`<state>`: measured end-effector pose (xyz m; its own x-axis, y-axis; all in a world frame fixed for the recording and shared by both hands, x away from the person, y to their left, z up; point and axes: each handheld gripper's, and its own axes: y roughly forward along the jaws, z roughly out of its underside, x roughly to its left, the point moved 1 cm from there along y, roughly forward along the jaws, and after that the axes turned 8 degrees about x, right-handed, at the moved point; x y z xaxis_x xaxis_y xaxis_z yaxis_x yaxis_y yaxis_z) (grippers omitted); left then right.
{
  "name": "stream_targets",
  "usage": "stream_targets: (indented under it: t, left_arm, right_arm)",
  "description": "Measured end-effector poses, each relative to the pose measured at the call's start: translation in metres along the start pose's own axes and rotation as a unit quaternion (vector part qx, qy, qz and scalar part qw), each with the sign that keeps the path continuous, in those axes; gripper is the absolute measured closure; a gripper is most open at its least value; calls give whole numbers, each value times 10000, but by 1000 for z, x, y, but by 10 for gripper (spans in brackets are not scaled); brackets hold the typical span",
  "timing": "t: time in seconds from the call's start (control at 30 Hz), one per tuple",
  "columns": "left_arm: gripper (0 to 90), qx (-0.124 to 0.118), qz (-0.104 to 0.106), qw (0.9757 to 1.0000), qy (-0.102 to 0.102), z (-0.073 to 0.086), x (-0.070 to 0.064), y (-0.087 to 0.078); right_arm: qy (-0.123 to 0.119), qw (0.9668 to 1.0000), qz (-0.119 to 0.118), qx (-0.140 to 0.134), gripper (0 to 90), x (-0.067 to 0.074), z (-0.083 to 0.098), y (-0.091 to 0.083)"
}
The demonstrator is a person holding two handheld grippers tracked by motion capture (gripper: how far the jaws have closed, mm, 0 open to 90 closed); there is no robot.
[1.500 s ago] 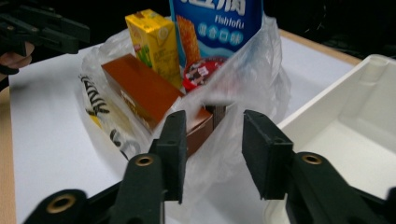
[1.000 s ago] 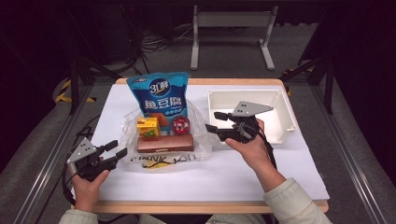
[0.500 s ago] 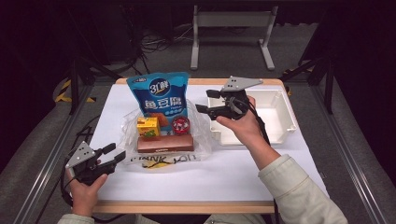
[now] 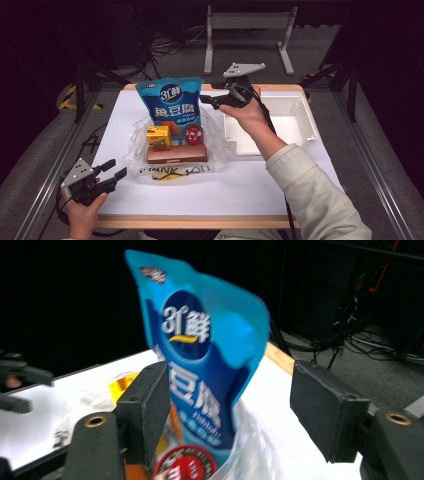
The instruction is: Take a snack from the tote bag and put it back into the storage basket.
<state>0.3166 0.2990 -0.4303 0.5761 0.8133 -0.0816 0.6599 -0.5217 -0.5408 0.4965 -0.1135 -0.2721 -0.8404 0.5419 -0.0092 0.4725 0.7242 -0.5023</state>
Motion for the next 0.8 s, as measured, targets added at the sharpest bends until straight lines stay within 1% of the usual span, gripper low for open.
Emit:
stream_targets:
  t: [0.03, 0.07, 0.1, 0.13, 0.2, 0.23, 0.27, 0.4, 0.47, 0.67, 0.8]
  left_arm:
    - [440, 18, -6, 10000, 8, 1, 1, -1]
    - [439, 19, -10, 10000, -32, 2, 0, -1]
    - [437, 20, -26, 10000, -5, 2, 1, -2]
    - [436, 20, -26, 10000, -5, 2, 1, -2]
    - [434, 13, -24, 10000, -57, 4, 1, -3]
    - [434, 16, -29, 10000, -20, 4, 2, -4]
    - [434, 11, -22, 10000, -45, 4, 2, -4]
    - [434, 7, -14, 10000, -49, 4, 2, -3]
    - [434, 14, 9, 10000, -67, 3, 2, -2]
    - [434, 49, 54, 10000, 3, 1, 1, 2]
    - [434, 69, 81, 9999, 12, 0, 1, 3]
  right_arm:
    - [-25, 10000, 50, -38, 331, -3, -2, 3]
    - [-2, 10000, 33, -51, 330, -5, -4, 5]
    - [16, 10000, 29, -66, 330, -6, -6, 7]
    - [16, 10000, 29, -66, 330, -6, -6, 7]
    - [12, 10000, -12, -96, 329, -10, -9, 13]
    - [1, 9999, -29, -126, 329, -11, -11, 15]
    - [-21, 9998, -22, -181, 329, -12, -12, 17]
    - [-24, 9998, -79, -160, 328, -14, -15, 26]
    - [-6, 9998, -141, -172, 327, -15, -16, 31]
    - [-20, 9994, -270, -205, 321, -16, -20, 42]
    - [39, 9988, -440, -216, 320, -17, -19, 51]
